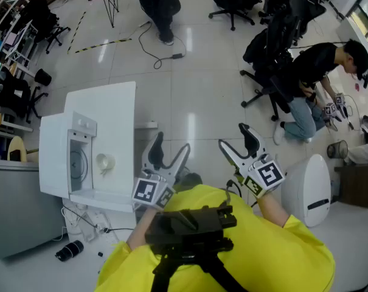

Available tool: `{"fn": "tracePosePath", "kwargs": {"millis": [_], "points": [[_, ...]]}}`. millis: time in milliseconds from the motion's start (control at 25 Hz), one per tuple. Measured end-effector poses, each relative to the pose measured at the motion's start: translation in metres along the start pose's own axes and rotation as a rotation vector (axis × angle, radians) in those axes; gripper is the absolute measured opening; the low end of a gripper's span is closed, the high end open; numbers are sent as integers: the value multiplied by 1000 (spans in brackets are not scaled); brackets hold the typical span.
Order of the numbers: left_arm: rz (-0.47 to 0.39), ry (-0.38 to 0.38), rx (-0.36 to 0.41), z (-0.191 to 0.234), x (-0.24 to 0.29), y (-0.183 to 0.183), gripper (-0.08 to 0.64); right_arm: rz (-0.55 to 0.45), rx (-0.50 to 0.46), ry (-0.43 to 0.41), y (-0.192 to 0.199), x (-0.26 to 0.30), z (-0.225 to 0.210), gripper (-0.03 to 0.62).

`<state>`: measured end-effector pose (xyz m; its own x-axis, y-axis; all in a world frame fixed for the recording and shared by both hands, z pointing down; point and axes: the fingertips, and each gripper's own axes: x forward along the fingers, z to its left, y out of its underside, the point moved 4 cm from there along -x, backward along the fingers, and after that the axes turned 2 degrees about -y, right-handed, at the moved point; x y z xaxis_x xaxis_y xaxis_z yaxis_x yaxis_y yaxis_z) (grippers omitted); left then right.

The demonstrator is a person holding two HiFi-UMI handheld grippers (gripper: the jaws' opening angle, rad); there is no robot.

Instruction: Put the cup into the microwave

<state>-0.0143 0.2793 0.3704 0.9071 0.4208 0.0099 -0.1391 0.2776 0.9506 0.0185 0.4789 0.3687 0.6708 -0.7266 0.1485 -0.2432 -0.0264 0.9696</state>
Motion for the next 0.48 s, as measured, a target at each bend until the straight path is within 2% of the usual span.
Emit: {"fn": "tracePosePath", "kwargs": {"millis": [160,280,480], "points": [[9,-39,13,51,-12,-25,357,-21,-7,-54,-18,61,22,316],[2,-86,-5,80,-23,-41,357,-10,-9,-121,-29,106,40,316],[-37,-253,-23,121,-57,-53,353,46,-39,-326,-32,181,87,316]]}}
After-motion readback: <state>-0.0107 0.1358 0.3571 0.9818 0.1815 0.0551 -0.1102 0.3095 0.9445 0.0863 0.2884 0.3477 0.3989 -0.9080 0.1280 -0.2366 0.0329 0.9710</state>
